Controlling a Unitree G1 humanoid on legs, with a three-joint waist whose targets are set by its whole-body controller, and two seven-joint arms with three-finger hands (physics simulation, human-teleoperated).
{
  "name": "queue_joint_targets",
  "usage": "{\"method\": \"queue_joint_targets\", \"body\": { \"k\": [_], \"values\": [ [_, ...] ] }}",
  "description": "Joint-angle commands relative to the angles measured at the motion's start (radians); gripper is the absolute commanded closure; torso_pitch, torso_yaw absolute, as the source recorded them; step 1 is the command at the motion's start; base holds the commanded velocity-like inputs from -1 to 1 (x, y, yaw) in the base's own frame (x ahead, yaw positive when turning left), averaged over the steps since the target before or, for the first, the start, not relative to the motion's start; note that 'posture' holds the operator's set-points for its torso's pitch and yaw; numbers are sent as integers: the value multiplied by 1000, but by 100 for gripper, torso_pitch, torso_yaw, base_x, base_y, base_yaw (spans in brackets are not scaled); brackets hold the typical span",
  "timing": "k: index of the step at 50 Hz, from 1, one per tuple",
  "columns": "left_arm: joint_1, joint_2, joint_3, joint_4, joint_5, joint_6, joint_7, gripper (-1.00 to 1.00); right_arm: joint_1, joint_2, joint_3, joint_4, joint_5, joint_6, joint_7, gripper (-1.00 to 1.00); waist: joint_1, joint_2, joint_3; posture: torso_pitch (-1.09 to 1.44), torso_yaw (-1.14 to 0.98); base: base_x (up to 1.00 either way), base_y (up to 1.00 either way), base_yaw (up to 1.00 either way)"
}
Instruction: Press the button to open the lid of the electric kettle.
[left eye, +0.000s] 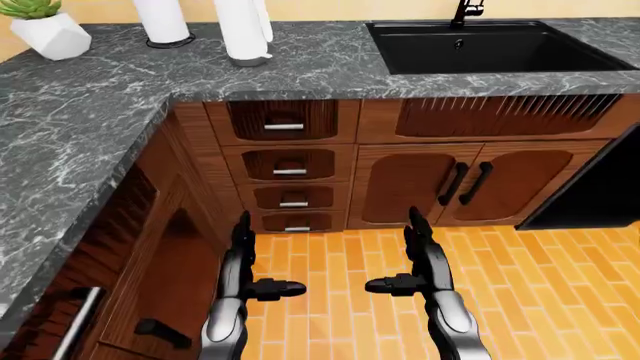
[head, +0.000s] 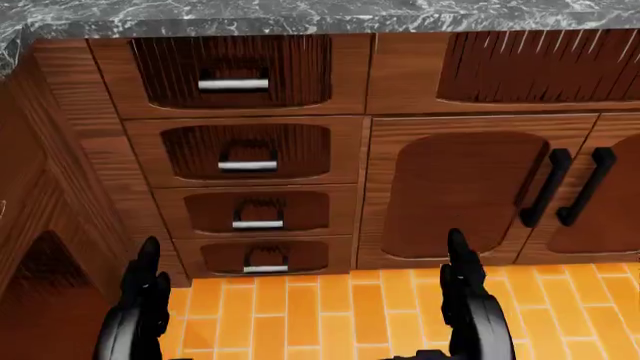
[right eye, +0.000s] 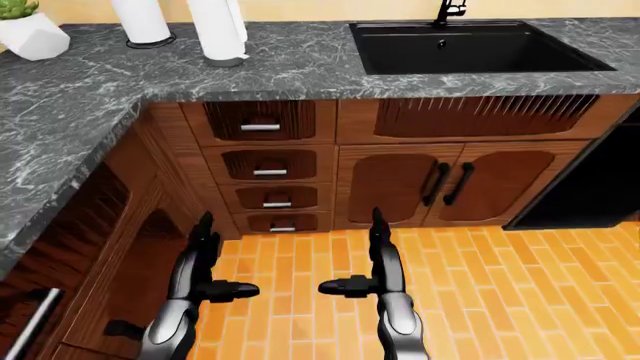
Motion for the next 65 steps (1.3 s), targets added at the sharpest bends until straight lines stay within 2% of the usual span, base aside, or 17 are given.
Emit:
{"method": "queue_joint_targets", "body": {
  "k": [1, 3, 5, 7, 8, 13, 21, 23, 27, 28, 29, 32, 33, 35, 44, 51, 65],
  "values": [
    [-22, 4, 1, -141, -13, -17, -5, -100, -39, -18, -16, -119, 12, -27, 10, -100, -2, -8, -1, 0, 0, 0, 0, 0],
    [-24, 8, 7, -161, -14, -4, -8, -100, -46, -23, -28, -144, 17, -2, 15, -100, 8, -1, -64, 0, 0, 0, 0, 0],
    [-24, 9, 10, -171, -15, 0, -11, -100, -49, -25, -35, -162, 19, 12, 18, -100, 7, -8, -18, 0, 0, 0, 0, 0],
    [-23, 10, 11, -197, -15, 14, -16, -100, -60, -29, -45, -174, 20, 25, 16, -100, 8, -9, -68, 0, 0, 0, 0, 0],
    [-23, 10, 13, -208, -16, 22, -17, -100, -60, -31, -47, -184, 20, 32, 18, -100, 8, -8, -74, 0, 0, 0, 0, 0],
    [-29, 16, 32, -297, -28, 81, -17, -100, -59, -38, -54, -299, 22, 78, 35, -100, 9, -7, -81, 0, 0, 0, 0, 0],
    [-58, 40, 88, -507, -55, 236, -14, -100, -101, -48, -83, -486, 60, 259, 30, -100, 9, -5, -91, 0, 0, 0, 0, 0],
    [-91, 44, 94, -518, -56, 267, -6, -100, -108, -42, -108, -539, 82, 283, 15, -100, 8, -5, -89, 0, 0, 0, 0, 0],
    [-106, 52, 110, -586, -68, 319, -7, -100, -164, -69, -110, -609, 84, 381, 7, -100, 9, -4, -91, 0, 0, 0, 0, 0],
    [-110, 51, 120, -601, -83, 337, -4, -100, -163, -61, -139, -666, 129, 418, -2, -100, 9, -4, -89, 0, 0, 0, 0, 0],
    [-107, 54, 122, -612, -85, 341, -4, -100, -166, -77, -127, -669, 118, 435, 3, -100, 10, -4, -90, 0, 0, 0, 0, 0],
    [-129, 69, 145, -616, -78, 351, 6, -100, -226, -107, -155, -692, 117, 472, -14, -100, 10, -3, -85, 0, 0, 0, 0, 0],
    [-144, 76, 151, -619, -78, 373, 14, -100, -232, -113, -188, -755, 152, 533, -22, -100, 9, -4, -84, 0, 0, 0, 0, 0],
    [-134, 84, 161, -666, -76, 398, 17, -100, -273, -131, -194, -751, 157, 556, -28, -100, 12, -6, -84, 0, 0, 0, 0, 0],
    [-203, 128, 225, -758, -105, 492, 35, -100, -315, -174, -221, -785, 193, 603, -48, -100, 9, -5, -73, 0, 0, 0, 0, 0],
    [-264, 177, 285, -853, -171, 606, 66, -100, -340, -218, -273, -764, 235, 611, -58, -100, 9, -3, -67, 0, 0, 0, 0, 0],
    [-303, 226, 312, -904, -186, 666, 80, -100, -333, -245, -285, -777, 241, 613, -48, -100, 9, -2, -61, 0, 0, 0, 0, 0]
  ]
}}
